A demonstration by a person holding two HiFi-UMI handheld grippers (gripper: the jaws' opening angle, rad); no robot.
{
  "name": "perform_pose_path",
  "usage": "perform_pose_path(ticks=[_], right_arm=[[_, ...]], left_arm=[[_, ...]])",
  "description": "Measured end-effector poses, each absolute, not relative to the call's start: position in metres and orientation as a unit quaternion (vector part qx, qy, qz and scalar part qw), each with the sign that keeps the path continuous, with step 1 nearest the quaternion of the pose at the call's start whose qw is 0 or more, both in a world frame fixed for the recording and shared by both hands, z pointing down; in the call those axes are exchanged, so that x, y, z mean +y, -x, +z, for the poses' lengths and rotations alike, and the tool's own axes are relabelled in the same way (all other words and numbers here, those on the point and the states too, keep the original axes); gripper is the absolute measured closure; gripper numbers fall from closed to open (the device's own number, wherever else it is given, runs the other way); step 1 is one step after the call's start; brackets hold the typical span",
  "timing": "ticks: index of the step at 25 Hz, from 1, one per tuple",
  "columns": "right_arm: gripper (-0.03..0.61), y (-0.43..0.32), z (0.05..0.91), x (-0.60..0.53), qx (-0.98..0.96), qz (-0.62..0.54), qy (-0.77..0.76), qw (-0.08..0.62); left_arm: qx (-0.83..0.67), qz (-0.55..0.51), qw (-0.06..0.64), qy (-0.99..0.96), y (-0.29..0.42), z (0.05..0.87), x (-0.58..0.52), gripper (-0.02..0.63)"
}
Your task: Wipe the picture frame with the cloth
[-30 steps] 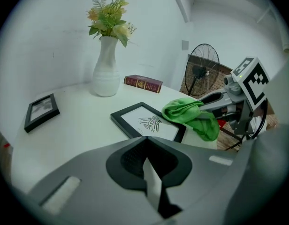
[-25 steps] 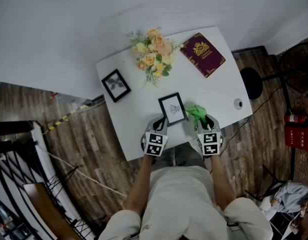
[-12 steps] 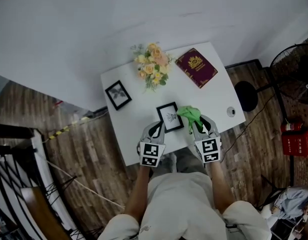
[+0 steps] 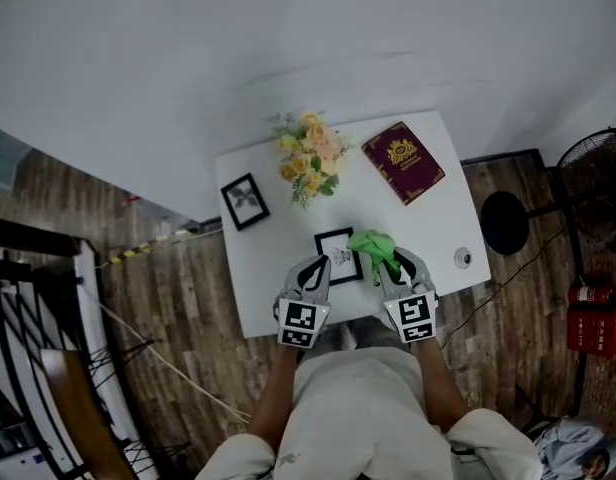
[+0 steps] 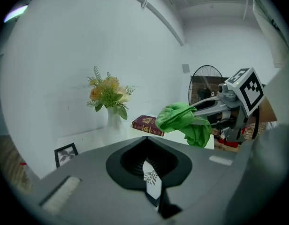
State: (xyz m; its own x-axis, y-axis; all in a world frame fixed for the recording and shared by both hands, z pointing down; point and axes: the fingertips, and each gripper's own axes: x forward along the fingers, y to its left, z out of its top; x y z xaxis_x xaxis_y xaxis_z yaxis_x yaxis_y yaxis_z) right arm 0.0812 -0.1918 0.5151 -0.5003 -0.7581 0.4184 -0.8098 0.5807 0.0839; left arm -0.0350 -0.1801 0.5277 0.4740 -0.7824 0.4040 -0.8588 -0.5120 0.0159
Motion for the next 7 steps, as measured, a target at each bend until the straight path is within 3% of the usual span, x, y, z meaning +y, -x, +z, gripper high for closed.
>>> perform_pose_path(ticks=[7], right_arm=[[0.486,-0.088,0.520,-0.224,-0.885,0.059,-0.411,0.210]], left_arm=[[-0.509,0.181,0.114,-0.834,0.023,0.529,-0.200,0.594]])
